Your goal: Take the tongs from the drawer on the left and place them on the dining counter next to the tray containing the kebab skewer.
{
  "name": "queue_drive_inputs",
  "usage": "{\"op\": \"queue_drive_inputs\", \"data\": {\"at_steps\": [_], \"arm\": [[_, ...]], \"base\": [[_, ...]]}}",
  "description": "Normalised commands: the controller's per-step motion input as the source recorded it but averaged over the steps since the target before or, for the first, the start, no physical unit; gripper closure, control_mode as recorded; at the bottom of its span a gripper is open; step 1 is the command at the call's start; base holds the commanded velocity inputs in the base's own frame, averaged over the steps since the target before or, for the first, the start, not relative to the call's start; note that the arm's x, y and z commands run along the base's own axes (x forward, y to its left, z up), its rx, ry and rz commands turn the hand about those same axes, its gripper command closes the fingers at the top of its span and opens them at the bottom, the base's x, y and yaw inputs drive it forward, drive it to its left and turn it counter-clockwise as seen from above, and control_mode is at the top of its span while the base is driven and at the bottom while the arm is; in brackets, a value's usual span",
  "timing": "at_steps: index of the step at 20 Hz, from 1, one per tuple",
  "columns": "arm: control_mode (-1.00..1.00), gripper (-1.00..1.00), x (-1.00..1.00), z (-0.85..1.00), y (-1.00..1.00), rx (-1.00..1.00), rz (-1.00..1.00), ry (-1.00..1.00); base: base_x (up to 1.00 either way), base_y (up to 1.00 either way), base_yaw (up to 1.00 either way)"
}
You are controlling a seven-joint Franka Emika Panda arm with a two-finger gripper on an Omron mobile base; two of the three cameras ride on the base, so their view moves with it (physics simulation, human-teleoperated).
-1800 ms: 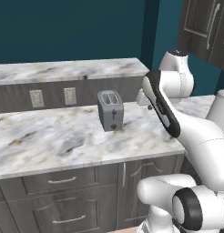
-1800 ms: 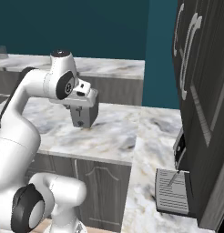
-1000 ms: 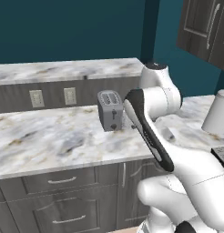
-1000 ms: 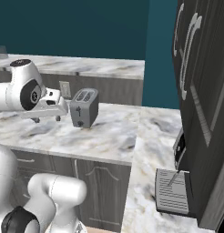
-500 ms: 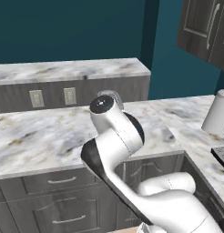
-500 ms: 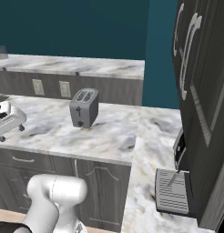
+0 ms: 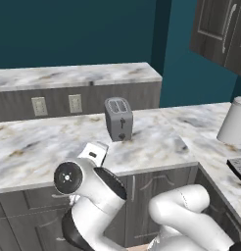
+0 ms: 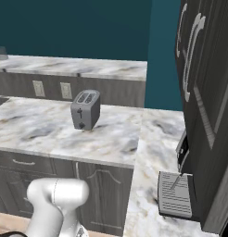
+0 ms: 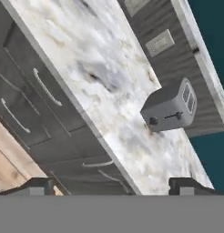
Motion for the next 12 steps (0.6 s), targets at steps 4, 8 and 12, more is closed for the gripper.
{"op": "queue_drive_inputs", "data": {"at_steps": [4, 8, 12], "arm": [[-1.0, -1.0, -0.04, -0.3, 0.49, -0.4, 0.35, -0.01], [-1.0, -1.0, -0.02, -0.42, 0.11, -0.25, 0.19, 0.0], [-1.0, -1.0, 0.0, -0.53, 0.0, -0.13, 0.1, 0.01]], "base": [[0.0, 0.0, 0.0], [0.0, 0.0, 0.0], [0.0, 0.0, 0.0]]}}
